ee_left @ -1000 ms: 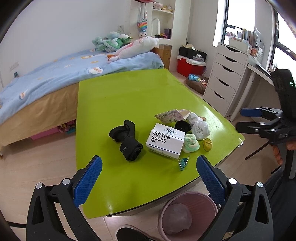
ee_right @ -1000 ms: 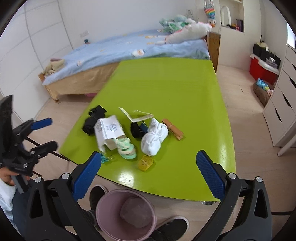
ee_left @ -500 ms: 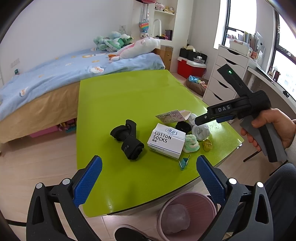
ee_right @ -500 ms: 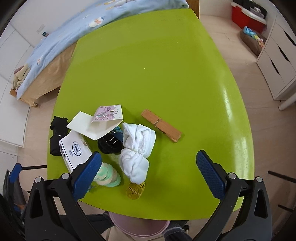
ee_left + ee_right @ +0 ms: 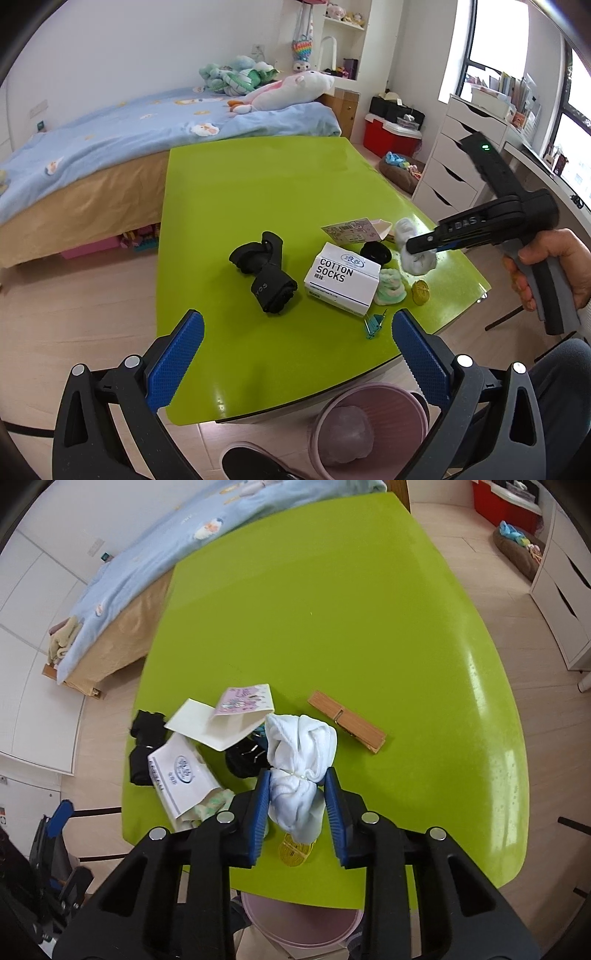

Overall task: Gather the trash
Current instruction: 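Grasp the white rolled sock with the right gripper, then carry the white sock to the pink wastebasket with the right gripper while the left gripper grasps the black sock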

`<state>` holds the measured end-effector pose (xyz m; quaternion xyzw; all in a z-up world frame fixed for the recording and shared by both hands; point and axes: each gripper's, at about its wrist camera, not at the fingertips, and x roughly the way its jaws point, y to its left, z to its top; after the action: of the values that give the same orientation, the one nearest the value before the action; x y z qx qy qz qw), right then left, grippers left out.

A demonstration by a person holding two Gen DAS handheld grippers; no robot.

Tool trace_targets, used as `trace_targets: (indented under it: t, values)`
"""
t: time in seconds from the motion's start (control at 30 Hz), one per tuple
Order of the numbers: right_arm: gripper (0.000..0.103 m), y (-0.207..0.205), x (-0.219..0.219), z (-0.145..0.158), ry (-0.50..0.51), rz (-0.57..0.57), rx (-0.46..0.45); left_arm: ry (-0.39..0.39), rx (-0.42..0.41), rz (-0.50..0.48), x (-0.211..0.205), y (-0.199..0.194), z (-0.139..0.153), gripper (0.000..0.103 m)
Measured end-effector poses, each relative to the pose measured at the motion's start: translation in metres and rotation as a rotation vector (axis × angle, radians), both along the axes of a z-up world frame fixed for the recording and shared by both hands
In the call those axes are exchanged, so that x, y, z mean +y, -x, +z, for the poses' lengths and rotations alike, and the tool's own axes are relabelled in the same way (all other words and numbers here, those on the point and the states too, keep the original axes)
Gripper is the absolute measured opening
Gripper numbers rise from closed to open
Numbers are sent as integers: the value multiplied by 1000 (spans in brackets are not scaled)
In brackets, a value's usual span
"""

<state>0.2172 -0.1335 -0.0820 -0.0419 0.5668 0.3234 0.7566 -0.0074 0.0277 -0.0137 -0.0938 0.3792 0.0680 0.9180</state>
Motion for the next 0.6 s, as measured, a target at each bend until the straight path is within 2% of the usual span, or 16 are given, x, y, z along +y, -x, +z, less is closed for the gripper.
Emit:
trace_targets:
  t: [0.2, 0.33, 0.6]
  values:
    - [29, 17, -23, 22, -49, 17, -66, 21, 54, 30, 7, -10, -5, 98]
    - [29, 33, -38, 27, -79, 27, -95, 33, 137, 48, 14, -32, -17, 98]
    - [29, 61, -52, 35, -101, 62, -158, 157, 256, 159, 49, -82, -36, 98]
